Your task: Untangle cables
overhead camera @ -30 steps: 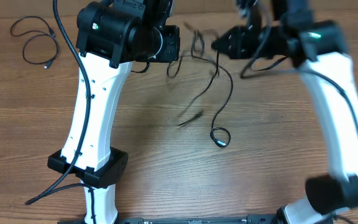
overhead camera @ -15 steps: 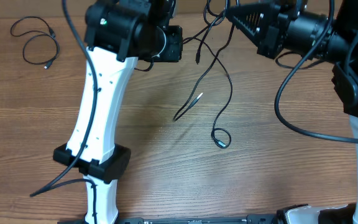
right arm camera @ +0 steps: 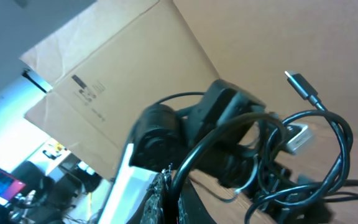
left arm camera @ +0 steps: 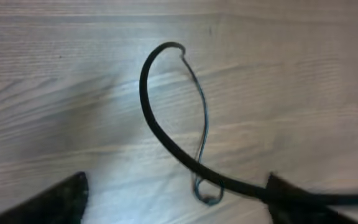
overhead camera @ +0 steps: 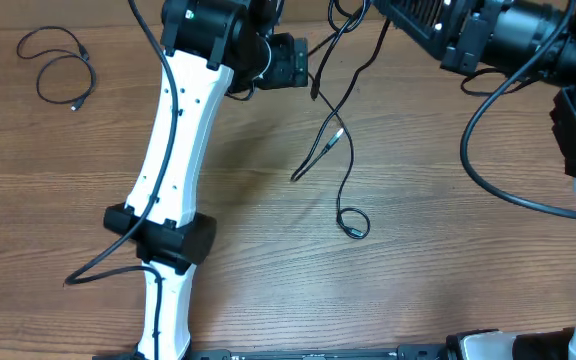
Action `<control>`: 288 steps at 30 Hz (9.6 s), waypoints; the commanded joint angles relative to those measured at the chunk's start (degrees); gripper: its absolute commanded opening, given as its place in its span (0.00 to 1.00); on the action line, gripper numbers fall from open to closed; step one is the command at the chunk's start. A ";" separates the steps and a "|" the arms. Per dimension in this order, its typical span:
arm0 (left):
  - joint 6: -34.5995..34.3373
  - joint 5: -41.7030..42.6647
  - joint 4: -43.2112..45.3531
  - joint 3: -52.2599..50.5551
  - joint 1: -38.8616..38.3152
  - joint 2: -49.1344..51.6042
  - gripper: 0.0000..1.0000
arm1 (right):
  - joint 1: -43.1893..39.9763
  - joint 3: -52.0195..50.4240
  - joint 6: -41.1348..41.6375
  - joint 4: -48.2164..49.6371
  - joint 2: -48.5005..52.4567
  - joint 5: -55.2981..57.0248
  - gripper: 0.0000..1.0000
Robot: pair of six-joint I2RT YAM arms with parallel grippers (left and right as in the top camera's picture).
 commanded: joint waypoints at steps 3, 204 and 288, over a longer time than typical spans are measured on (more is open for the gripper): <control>5.86 8.55 4.33 -0.22 0.35 4.76 1.00 | -0.52 0.44 2.36 0.94 -0.37 -3.17 0.04; -9.44 -24.83 -1.99 1.68 15.32 -29.53 0.04 | 30.58 -30.93 -6.78 9.07 12.90 63.69 0.28; 3.48 -4.55 -1.77 -35.01 9.75 -24.79 0.04 | 21.81 -28.52 -13.03 11.47 39.78 36.89 0.53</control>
